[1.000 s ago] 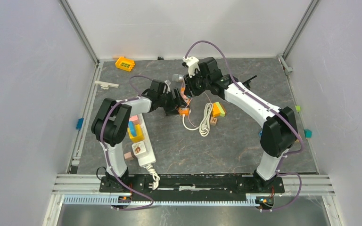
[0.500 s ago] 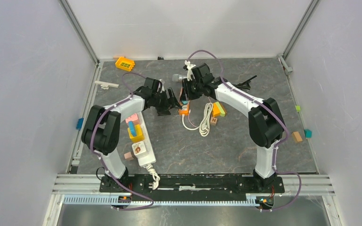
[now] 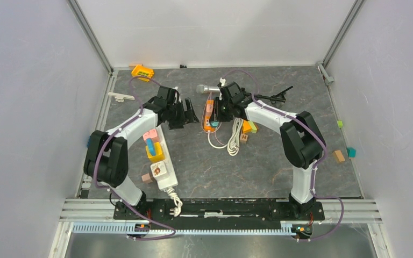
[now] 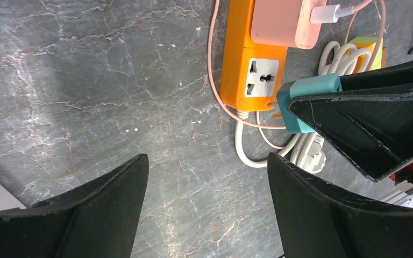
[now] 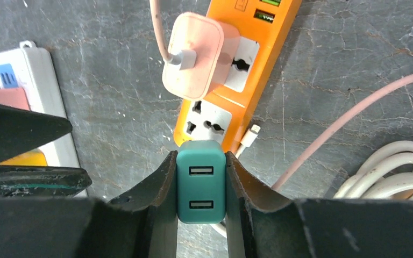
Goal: Insert the plug
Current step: Insert the plug into the socket, then reset both arms
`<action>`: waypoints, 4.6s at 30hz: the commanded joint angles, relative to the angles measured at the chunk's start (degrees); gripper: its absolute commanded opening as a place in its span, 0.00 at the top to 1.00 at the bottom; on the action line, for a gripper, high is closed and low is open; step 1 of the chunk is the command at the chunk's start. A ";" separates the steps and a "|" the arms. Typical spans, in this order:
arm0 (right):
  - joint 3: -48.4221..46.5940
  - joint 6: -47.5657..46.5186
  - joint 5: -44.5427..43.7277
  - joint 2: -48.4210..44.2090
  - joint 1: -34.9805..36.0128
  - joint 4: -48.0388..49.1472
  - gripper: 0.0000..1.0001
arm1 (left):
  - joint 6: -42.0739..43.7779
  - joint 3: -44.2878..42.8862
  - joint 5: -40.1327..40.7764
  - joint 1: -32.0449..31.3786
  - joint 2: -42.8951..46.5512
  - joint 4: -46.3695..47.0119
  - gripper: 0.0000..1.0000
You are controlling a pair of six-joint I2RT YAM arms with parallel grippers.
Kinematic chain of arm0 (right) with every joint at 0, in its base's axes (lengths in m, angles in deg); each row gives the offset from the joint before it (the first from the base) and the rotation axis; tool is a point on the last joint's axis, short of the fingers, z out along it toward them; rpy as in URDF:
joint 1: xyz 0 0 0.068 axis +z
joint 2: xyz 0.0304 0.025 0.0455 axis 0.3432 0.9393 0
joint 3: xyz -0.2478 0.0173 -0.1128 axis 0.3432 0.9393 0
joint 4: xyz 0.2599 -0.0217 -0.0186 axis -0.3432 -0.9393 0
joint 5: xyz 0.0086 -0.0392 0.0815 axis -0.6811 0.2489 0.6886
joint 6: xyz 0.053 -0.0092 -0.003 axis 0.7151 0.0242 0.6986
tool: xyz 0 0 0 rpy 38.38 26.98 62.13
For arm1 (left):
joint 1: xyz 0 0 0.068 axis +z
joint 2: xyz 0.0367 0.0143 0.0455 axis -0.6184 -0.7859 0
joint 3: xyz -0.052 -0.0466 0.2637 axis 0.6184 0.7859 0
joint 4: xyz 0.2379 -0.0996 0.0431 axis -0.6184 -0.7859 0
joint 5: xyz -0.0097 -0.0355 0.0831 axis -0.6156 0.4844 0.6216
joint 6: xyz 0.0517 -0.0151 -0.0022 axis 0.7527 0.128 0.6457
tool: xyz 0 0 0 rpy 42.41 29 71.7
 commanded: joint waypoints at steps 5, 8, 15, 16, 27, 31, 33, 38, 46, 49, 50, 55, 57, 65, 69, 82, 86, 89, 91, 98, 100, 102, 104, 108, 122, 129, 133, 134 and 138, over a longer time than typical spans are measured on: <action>1.56 7.06 -3.93 -0.55 0.08 6.51 1.00 | 2.80 1.53 1.32 1.21 3.18 0.55 0.13; 4.40 8.76 -5.57 -2.34 0.11 9.52 1.00 | 2.71 1.97 1.48 1.52 3.90 0.80 0.13; 7.29 11.33 -5.22 -1.69 0.71 15.86 1.00 | 1.90 2.90 0.80 2.43 4.36 1.43 0.13; 7.26 11.45 -5.22 -1.39 0.97 16.24 1.00 | 1.72 3.16 0.72 2.60 4.49 1.55 0.13; 8.17 9.02 -16.50 -2.09 4.36 15.18 1.00 | 0.10 7.22 -0.96 4.18 5.95 3.18 0.13; 10.77 8.83 -21.20 -3.03 5.57 15.91 1.00 | -0.23 8.63 -1.38 4.54 6.86 3.45 0.13; 11.74 9.14 -21.59 -3.27 5.57 17.58 1.00 | -0.35 9.38 -1.52 4.63 7.37 3.55 0.13; 11.49 9.70 -26.30 -4.23 6.31 18.95 1.00 | -0.49 11.32 -1.89 4.78 8.49 3.63 0.13; 8.14 10.83 -25.28 -1.14 6.93 18.39 1.00 | -0.11 11.85 -2.54 5.07 8.51 4.11 0.13; 7.16 10.93 -24.18 -0.24 7.52 18.18 1.00 | -0.06 11.65 -2.73 5.32 8.23 4.07 0.13; 7.17 10.93 -23.86 -0.17 7.69 18.13 1.00 | 0.00 11.63 -2.77 5.40 8.15 4.07 0.13; 7.90 11.38 -24.79 -0.40 8.12 15.46 1.00 | -0.12 11.72 -2.81 5.86 7.95 4.26 0.13; 7.61 11.72 -24.80 -0.22 8.20 14.44 1.00 | -0.33 11.91 -3.00 5.99 7.87 4.41 0.13; 3.39 11.68 -31.74 2.35 10.61 7.84 1.00 | -0.41 12.44 -2.99 6.63 8.32 4.42 0.13; 1.67 11.72 -36.95 4.18 12.13 5.61 1.00 | -0.50 12.53 -3.08 6.83 8.60 4.34 0.13; -5.08 10.22 -44.82 11.59 16.40 -7.73 1.00 | -0.46 11.86 -3.63 7.61 9.43 4.07 0.13; -5.87 10.48 -44.95 12.96 16.57 -10.00 1.00 | -0.64 10.58 -3.84 7.88 9.32 3.63 0.13; -6.47 10.75 -44.18 14.27 16.73 -10.49 1.00 | -0.62 9.81 -4.03 8.13 9.16 3.41 0.13; -7.13 10.56 -44.56 14.99 16.97 -11.77 1.00 | -0.68 9.17 -4.21 8.38 9.05 3.11 0.13; -7.74 3.35 -45.61 11.97 17.11 -10.08 0.66 | -0.64 6.12 -4.57 10.14 10.70 1.57 0.12; -8.05 0.12 -43.67 9.96 17.01 -8.01 0.41 | -0.82 5.13 -3.97 10.72 11.37 0.31 0.11; -8.02 -2.91 -41.09 7.06 16.94 -5.38 0.21 | -1.71 5.14 -3.33 11.40 12.74 0.62 0.10; -7.74 -5.68 -38.31 3.85 16.76 -3.00 0.02 | -2.16 5.37 -2.92 12.19 14.23 1.51 0.09; -6.30 -9.15 -34.79 -2.90 16.23 0.81 0.02 | -1.28 4.09 -2.24 14.59 16.86 1.56 0.08; 14.92 -11.46 -39.03 -35.08 4.52 10.45 0.02 | 2.86 6.06 7.52 19.75 27.78 9.44 0.00; 36.19 -24.98 -48.76 -52.45 -1.97 21.34 0.02 | 10.35 16.50 17.72 19.75 35.72 16.28 0.00; 42.40 -30.08 -54.52 -56.50 -4.35 22.01 0.02 | 15.38 21.60 20.95 19.75 38.39 17.11 0.00; 43.76 -30.91 -54.52 -57.13 -5.23 21.52 0.02 | 16.87 22.90 20.86 19.75 38.98 17.56 0.00; 51.47 -28.03 -54.50 -59.30 -9.01 18.31 0.02 | 22.95 31.32 16.27 19.74 41.35 22.22 0.00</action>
